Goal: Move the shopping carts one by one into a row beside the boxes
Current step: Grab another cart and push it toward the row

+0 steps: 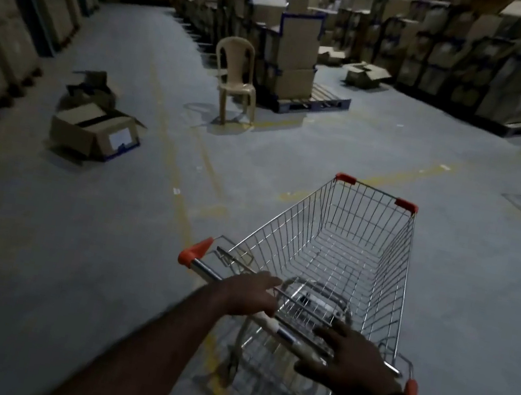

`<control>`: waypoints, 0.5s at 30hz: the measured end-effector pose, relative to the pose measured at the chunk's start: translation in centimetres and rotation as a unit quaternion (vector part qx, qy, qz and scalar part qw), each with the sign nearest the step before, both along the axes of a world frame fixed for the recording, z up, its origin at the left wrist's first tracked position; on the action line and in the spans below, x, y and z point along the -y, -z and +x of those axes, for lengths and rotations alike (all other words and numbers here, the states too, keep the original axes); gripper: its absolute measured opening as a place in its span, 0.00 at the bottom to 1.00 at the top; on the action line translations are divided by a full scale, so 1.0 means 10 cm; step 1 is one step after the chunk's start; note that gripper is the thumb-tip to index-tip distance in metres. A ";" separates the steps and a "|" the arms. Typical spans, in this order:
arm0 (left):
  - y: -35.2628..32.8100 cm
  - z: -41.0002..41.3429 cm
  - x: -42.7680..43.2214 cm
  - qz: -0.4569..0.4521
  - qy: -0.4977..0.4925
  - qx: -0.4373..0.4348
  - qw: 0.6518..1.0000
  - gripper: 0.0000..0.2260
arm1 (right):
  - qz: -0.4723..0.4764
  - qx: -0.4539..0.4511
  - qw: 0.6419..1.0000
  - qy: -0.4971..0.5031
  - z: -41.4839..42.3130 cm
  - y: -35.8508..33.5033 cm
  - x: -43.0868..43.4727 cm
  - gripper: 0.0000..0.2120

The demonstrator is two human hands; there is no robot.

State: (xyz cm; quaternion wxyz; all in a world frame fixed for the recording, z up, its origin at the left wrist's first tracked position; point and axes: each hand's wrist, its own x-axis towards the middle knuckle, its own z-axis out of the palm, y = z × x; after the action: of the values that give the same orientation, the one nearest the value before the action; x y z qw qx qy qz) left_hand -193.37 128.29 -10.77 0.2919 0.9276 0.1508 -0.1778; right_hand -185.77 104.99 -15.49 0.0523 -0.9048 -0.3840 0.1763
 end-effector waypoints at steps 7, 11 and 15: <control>0.12 0.83 -0.91 0.161 0.070 -0.026 0.984 0.32 | -0.005 -0.013 0.999 0.047 0.55 0.00 -0.59 0.62; 0.23 1.34 -1.39 0.184 0.099 -0.040 0.977 0.37 | -0.011 -0.014 0.998 0.063 0.91 0.01 -0.84 0.52; 0.40 1.89 -1.90 0.206 0.126 0.017 0.970 0.37 | -0.020 -0.045 0.992 0.115 1.30 -0.02 -1.10 0.59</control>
State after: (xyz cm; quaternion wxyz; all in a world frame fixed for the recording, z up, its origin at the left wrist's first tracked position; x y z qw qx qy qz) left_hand -174.43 147.25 -14.81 0.0717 0.9822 0.0608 -0.1628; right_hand -172.82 116.04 -15.28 0.0712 -0.9350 -0.2715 0.2169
